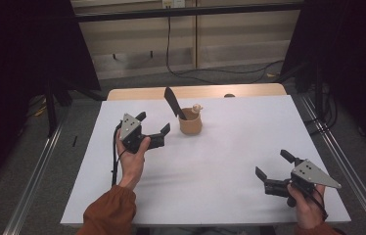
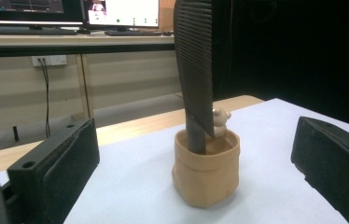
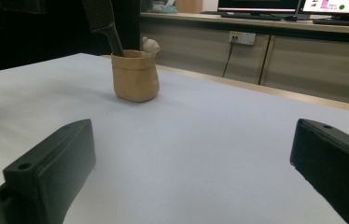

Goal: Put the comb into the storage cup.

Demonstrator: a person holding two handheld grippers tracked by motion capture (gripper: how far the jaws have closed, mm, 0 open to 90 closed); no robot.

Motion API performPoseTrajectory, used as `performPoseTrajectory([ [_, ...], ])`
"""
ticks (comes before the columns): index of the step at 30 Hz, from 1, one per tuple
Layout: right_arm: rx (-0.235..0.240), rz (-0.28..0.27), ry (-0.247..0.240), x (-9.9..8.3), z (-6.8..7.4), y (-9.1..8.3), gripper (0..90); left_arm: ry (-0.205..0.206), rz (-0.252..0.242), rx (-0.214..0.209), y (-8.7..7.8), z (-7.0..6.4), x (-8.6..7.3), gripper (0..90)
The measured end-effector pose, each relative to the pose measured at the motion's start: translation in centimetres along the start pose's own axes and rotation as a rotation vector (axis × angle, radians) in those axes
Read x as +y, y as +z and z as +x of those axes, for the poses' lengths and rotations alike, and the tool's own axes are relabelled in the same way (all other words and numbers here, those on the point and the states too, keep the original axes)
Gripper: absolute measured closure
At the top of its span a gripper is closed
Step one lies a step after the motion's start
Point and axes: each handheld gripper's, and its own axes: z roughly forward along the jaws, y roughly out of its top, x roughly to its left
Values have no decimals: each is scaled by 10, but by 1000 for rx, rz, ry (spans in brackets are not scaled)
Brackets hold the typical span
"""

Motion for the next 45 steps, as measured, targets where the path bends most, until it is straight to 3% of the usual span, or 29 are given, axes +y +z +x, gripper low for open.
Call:
performPoseTrajectory([
  [3, -4, -3, 0, 0, 0, 0, 0, 3, 3, 3, -5, -1, 0, 11],
  [5, -4, -3, 3, 0, 0, -1, 0, -21, -12, -4, -9, -1, -1, 11],
  [11, -3, -2, -1, 0, 0, 0, 0, 10, -1, 1, -21, -1, -8, 12],
  [24, 2, -1, 1, 0, 1, 0, 0, 19, 0, 26, -41, 0, -16, 17],
  [29, 0, 0, 1, 1, 1, 0, 0, -1, 2, 46, -48, -1, -22, 17],
  [32, -4, -1, 2, 1, 1, 0, 0, 17, -5, 72, -53, -3, -23, 19],
  [40, -5, -27, 2, 2, 1, -3, 0, 3, -20, 74, -71, -2, -28, 20],
  [45, -12, -30, 0, 3, 1, -4, 0, -1, -18, 103, -80, -5, -32, 20],
])
